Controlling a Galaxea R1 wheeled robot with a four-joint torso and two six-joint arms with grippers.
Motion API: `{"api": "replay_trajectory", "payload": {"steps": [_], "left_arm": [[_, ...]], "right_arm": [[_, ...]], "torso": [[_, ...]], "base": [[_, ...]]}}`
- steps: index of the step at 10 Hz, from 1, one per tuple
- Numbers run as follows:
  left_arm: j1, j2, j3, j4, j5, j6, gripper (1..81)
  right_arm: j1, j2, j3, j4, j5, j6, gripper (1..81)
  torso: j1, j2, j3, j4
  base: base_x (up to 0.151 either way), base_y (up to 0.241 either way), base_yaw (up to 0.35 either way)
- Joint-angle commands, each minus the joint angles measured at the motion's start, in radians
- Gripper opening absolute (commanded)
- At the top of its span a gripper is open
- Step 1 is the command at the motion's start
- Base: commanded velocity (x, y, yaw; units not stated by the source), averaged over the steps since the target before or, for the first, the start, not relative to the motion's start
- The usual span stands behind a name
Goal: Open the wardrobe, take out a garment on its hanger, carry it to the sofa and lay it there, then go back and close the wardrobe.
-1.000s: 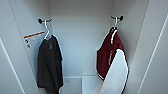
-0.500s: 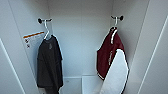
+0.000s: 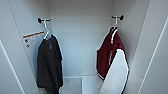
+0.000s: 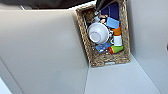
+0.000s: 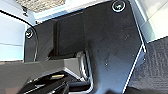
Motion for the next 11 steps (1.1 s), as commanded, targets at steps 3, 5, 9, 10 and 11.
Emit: {"api": "replay_trajectory", "payload": {"steps": [3,5,9,10,11], "left_arm": [[-0.380,0.025,-0.009,-0.055,0.222,-0.015,81.1],[-0.466,0.051,-0.009,-0.075,0.262,-0.015,81.1],[-0.605,0.065,0.021,-0.167,0.289,-0.015,81.1],[-0.642,0.067,0.047,-0.193,0.282,-0.015,81.1],[-0.687,0.070,0.070,-0.229,0.277,-0.015,81.1]], "right_arm": [[0.046,0.002,0.006,0.008,-0.054,0.006,81.1],[0.051,0.002,0.011,0.008,-0.055,0.006,81.1],[0.051,0.005,0.011,0.006,-0.055,0.008,81.1],[0.051,0.005,0.011,0.006,-0.055,0.008,81.1],[0.051,0.006,0.011,0.006,-0.054,0.008,81.1]], "torso": [[0.000,0.000,0.000,0.000],[0.001,0.001,-0.001,-0.045],[0.002,0.001,-0.002,-0.051],[0.002,0.001,-0.002,-0.051],[0.002,0.001,-0.002,-0.051]], "base": [[0.000,0.000,0.000],[0.000,0.000,0.000],[0.000,0.000,0.000],[0.000,0.000,0.000],[0.000,0.000,0.000]]}}
